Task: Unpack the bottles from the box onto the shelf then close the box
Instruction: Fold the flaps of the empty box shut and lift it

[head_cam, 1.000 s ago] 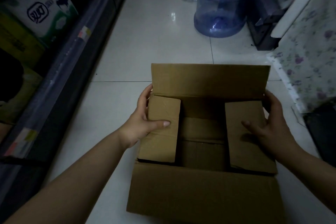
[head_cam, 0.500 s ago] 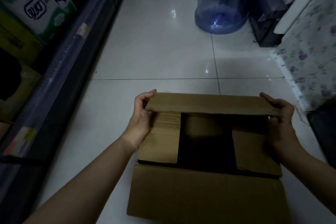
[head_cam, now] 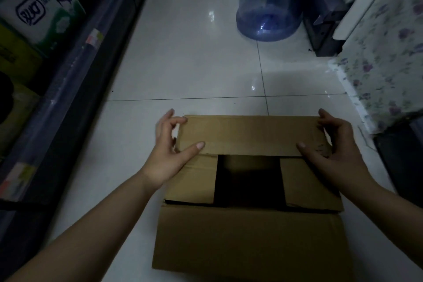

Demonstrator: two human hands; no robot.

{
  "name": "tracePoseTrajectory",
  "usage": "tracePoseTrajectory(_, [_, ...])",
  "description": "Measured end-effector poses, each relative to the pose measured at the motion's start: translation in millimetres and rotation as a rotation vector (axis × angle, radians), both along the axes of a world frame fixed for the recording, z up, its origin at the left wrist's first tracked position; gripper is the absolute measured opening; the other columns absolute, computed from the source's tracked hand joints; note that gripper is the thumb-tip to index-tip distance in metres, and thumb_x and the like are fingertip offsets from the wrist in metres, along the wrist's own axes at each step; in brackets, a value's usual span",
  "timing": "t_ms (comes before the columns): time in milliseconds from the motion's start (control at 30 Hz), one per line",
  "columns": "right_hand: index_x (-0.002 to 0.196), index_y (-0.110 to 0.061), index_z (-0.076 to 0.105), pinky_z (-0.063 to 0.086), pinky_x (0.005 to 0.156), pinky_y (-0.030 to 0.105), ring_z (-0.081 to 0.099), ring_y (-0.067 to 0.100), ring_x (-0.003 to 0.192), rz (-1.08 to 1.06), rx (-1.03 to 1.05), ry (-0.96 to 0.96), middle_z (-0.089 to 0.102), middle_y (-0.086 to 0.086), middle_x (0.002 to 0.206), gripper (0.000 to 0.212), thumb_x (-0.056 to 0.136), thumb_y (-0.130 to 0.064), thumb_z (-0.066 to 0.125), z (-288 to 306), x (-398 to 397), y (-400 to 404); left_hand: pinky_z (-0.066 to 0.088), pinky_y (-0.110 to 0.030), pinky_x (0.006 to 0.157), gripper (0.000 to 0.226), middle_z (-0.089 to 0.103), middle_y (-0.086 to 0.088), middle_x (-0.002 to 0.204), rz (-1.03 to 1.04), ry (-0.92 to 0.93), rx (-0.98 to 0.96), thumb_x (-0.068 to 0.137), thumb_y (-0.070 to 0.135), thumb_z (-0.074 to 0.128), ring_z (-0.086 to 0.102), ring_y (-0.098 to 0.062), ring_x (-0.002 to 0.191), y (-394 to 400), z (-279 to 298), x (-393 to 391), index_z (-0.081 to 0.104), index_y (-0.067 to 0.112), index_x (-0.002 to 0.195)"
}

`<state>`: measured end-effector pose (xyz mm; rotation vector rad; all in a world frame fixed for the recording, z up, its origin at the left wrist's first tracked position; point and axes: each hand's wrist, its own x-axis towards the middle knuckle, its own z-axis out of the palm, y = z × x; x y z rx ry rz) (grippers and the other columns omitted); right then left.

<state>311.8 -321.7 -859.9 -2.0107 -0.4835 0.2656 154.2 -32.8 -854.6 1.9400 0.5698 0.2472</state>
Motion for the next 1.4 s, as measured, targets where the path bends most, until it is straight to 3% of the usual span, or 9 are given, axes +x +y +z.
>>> tracePoseTrajectory(167, [0.113,-0.012,0.054,0.033,0.086,0.001,0.05,0.006,0.1,0.072,-0.242,-0.366,0.056,0.004,0.115,0.048,0.073,-0.019,0.078,13.2,4.7,0.6,0.04,-0.042,0.104,0.024,0.044,0.012,0.115,-0.038,-0.054,0.348,0.075,0.032,0.076,0.039,-0.014,0.121,-6.4,5.3,-5.1,0.062,0.04,0.093])
tracePoseTrajectory(233, [0.103,-0.013,0.06,0.035,0.075,0.004,0.055,0.011,0.092,0.123,-0.307,-0.408,0.06,0.001,0.102,0.031,0.077,-0.023,0.075,15.7,1.0,0.8,0.039,-0.042,0.106,0.019,0.048,0.018,0.119,-0.067,-0.062,0.364,0.075,0.039,0.072,0.042,-0.014,0.122,-6.0,6.9,-9.3,0.066,0.042,0.093])
tracePoseTrajectory(300, [0.099,-0.015,0.064,0.034,0.078,0.007,0.056,0.012,0.098,0.212,-0.318,-0.422,0.062,-0.002,0.107,0.028,0.082,-0.037,0.067,15.9,-0.6,-6.8,0.039,-0.037,0.106,0.032,0.048,0.022,0.129,-0.127,-0.041,0.339,0.075,0.051,0.066,0.039,-0.008,0.128,0.3,8.3,-19.0,0.066,0.041,0.106])
tracePoseTrajectory(400, [0.116,-0.019,0.063,0.033,0.098,0.016,0.04,0.005,0.122,0.412,-0.344,-0.39,0.048,-0.008,0.13,0.062,0.08,-0.068,0.048,22.7,2.9,-28.9,0.024,-0.025,0.11,0.063,0.037,0.027,0.146,-0.315,0.018,0.383,0.074,0.072,0.056,0.027,-0.005,0.138,15.9,8.1,-40.0,0.054,0.041,0.129])
tracePoseTrajectory(533, [0.143,-0.024,0.038,0.026,0.106,0.026,0.025,0.004,0.13,0.61,-0.552,-0.465,0.034,-0.005,0.146,0.087,0.077,-0.081,0.036,25.1,0.7,-46.5,0.018,-0.025,0.115,0.083,0.034,0.018,0.152,-0.518,0.037,0.574,0.07,0.071,0.063,0.025,-0.014,0.142,33.3,9.6,-55.3,0.042,0.034,0.142])
tracePoseTrajectory(667, [0.147,-0.038,0.02,0.022,0.11,0.025,0.013,-0.004,0.137,0.62,-0.552,-0.298,0.012,-0.024,0.151,0.1,0.064,-0.086,0.046,23.9,-3.1,-49.6,0.021,-0.022,0.116,0.091,0.035,0.014,0.151,-0.573,0.02,0.53,0.064,0.066,0.072,0.029,-0.008,0.142,29.3,12.3,-59.4,0.037,0.039,0.143])
tracePoseTrajectory(867, [0.149,-0.037,0.005,0.007,0.114,0.026,-0.008,0.0,0.145,0.792,-0.54,-0.151,-0.008,-0.026,0.156,0.135,0.039,-0.085,0.069,25.5,6.2,-59.8,-0.016,-0.021,0.116,0.135,-0.003,0.027,0.158,-0.733,0.243,0.511,0.041,0.074,0.075,-0.01,-0.003,0.147,32.3,12.7,-69.6,-0.004,0.047,0.148])
tracePoseTrajectory(1167, [0.151,-0.03,0.004,0.003,0.117,0.021,-0.003,0.012,0.148,0.852,-0.562,-0.23,-0.002,-0.009,0.16,0.147,0.033,-0.084,0.072,21.1,16.0,-60.9,-0.017,-0.021,0.115,0.132,0.003,0.027,0.158,-0.668,0.228,0.483,0.041,0.066,0.082,-0.005,-0.004,0.148,27.0,11.8,-68.3,0.006,0.049,0.148])
tracePoseTrajectory(1400, [0.15,-0.035,0.01,0.008,0.117,0.031,0.0,0.013,0.148,0.79,-0.436,-0.15,0.004,-0.012,0.16,0.135,0.038,-0.088,0.063,18.6,10.9,-60.4,-0.016,-0.022,0.116,0.136,-0.001,0.027,0.158,-0.678,0.243,0.435,0.041,0.057,0.085,-0.007,-0.004,0.148,22.7,11.2,-69.3,0.001,0.05,0.147])
